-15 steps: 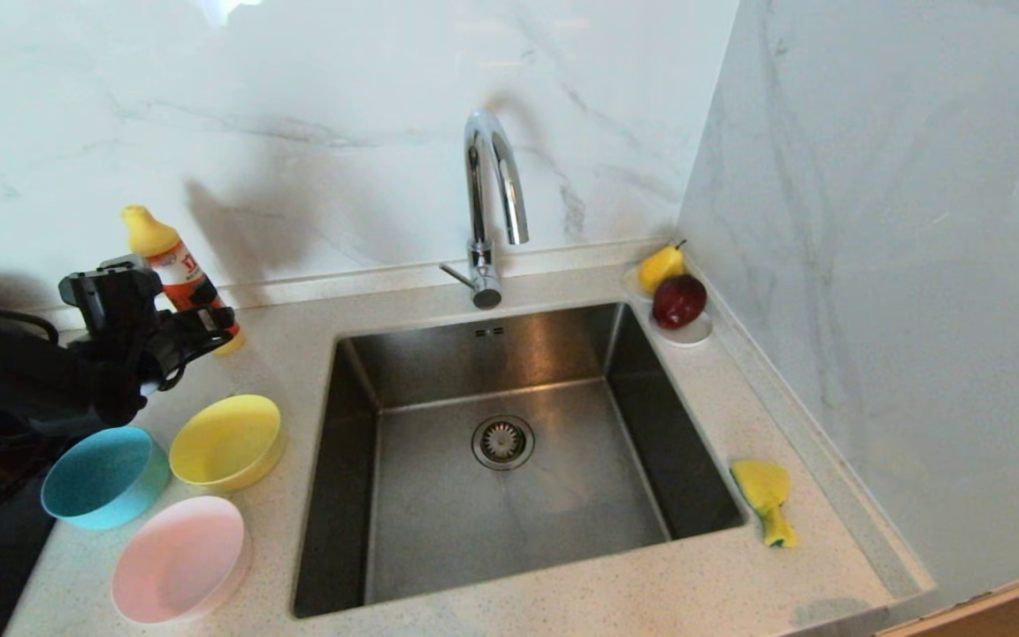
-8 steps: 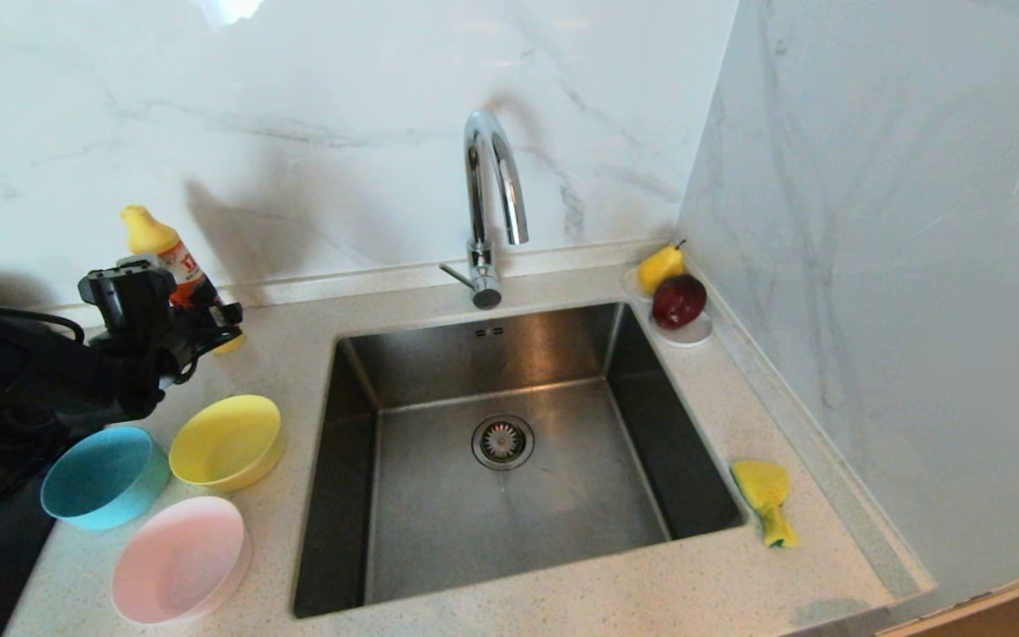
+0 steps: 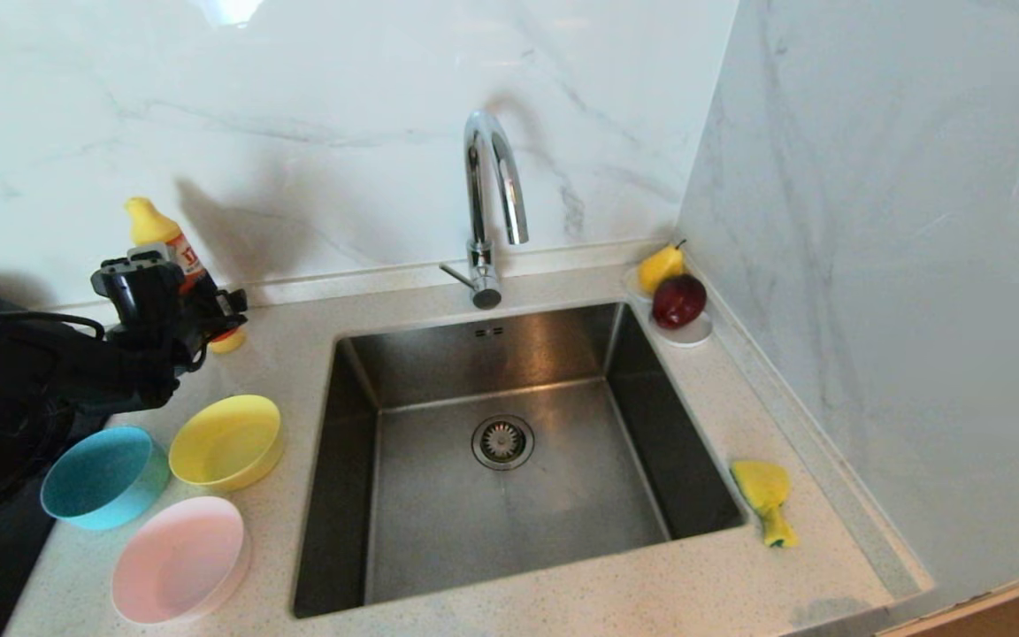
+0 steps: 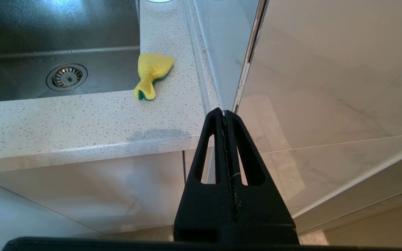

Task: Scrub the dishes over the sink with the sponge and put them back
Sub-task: Grab the dish soap

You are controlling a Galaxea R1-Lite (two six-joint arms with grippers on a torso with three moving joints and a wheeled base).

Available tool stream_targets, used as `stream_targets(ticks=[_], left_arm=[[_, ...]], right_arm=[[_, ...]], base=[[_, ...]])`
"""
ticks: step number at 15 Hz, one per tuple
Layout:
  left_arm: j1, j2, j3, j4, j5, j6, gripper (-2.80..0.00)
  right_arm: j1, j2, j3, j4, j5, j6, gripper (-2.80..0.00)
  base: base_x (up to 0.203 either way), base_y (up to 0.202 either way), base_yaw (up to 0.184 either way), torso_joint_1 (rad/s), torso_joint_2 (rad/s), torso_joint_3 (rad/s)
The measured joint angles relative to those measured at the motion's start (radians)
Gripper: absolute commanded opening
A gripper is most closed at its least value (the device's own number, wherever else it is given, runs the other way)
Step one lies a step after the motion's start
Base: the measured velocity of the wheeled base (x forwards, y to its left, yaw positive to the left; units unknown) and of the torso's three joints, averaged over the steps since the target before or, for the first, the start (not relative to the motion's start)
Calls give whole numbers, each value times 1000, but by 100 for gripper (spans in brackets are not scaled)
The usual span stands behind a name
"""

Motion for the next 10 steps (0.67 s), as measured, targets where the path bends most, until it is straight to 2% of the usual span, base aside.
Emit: stream_targets(ticks=[9, 10], left_arm=[[-1, 26, -28, -1, 0, -1, 0], [-2, 26, -24, -1, 1, -3, -280]], right_arm=[[0, 0, 0, 0, 0, 0, -280], [0, 0, 0, 0, 0, 0, -280]], base=[[0, 0, 0, 0, 0, 0], [0, 0, 0, 0, 0, 0]])
